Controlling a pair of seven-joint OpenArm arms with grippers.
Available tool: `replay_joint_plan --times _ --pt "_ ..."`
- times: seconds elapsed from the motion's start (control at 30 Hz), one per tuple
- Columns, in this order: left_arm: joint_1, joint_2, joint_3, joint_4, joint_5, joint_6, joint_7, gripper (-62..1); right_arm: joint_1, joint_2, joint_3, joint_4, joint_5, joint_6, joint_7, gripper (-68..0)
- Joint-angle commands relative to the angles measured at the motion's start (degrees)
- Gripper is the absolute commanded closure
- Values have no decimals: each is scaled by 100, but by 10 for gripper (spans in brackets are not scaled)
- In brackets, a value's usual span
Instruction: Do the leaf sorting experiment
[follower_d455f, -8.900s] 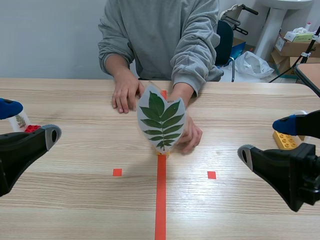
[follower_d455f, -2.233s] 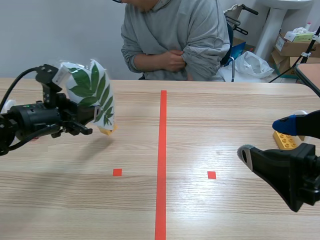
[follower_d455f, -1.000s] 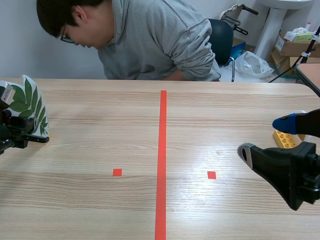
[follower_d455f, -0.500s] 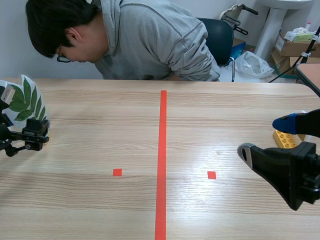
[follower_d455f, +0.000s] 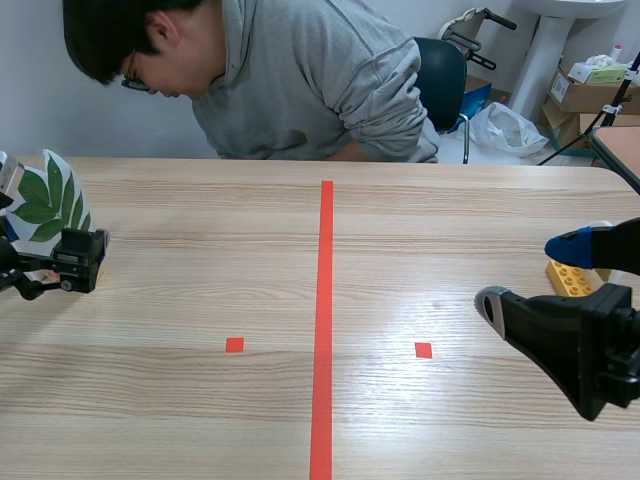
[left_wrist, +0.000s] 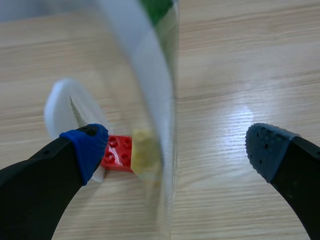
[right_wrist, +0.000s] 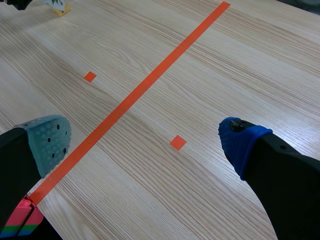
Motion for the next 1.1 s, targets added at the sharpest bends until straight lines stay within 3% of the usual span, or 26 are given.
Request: replay_joint_plan --times 0.0,0.37,0.83,1.07 --pt "70 -131 -107 334 -101 0 -81 -588 55 44 28 31 81 46 98 -608" --pt "955 -446 -785 1598 -573 -7 179 -588 55 -48 26 31 81 46 85 -608" --pt "2435 -560 -1436 3873 -835 -76 621 -587 55 -46 28 31 81 46 83 -608" --pt "3215 -555 -1434 4800 -1134 -448 719 -587 55 -46 28 31 81 46 83 -608"
